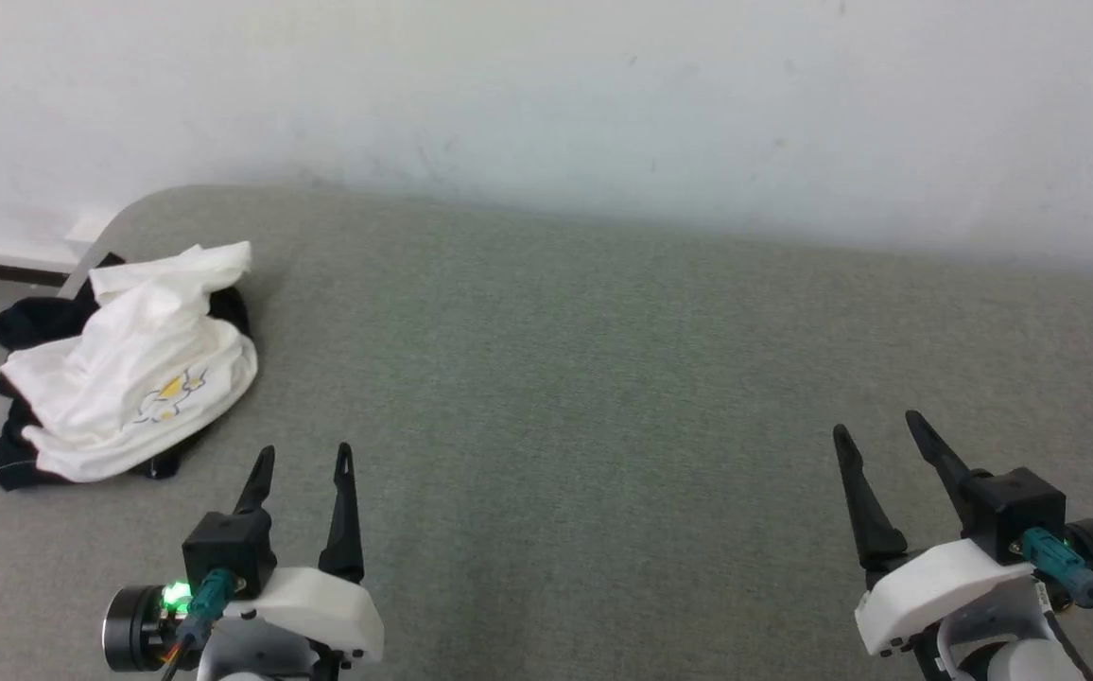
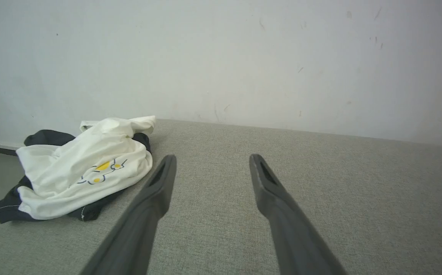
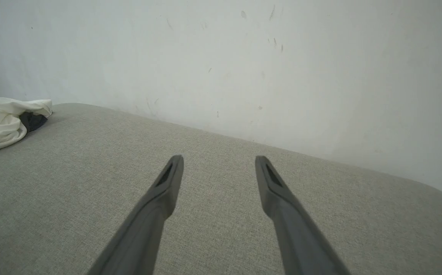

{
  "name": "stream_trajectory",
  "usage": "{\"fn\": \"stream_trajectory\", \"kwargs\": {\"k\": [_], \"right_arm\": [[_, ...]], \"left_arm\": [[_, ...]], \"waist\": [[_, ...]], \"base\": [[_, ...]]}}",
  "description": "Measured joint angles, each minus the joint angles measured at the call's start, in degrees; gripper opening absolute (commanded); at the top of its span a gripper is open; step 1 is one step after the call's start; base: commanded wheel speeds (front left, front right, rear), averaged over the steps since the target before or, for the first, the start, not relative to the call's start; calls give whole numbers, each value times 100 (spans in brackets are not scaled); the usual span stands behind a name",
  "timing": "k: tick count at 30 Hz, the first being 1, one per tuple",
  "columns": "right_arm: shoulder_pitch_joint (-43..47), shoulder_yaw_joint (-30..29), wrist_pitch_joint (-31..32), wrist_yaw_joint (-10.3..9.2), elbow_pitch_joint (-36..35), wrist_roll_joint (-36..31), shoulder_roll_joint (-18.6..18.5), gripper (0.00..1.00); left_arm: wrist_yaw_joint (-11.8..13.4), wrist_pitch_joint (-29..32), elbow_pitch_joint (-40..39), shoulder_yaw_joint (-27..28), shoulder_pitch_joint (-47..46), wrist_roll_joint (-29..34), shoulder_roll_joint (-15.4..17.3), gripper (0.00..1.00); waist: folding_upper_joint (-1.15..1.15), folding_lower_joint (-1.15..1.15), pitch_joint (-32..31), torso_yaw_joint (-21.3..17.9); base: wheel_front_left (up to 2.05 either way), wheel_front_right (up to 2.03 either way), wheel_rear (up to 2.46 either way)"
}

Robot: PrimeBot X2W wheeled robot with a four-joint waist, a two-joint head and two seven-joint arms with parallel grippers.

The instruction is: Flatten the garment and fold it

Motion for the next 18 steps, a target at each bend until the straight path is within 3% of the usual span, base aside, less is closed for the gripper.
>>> {"fn": "stream_trajectory", "kwargs": {"k": [18], "right_arm": [[-37,129,-129,0,67,49,0,100]], "left_arm": [[215,-202,34,-14,5,-148,36,100]], "waist": [[0,0,-3,648]], "base": [[0,0,0]]}}
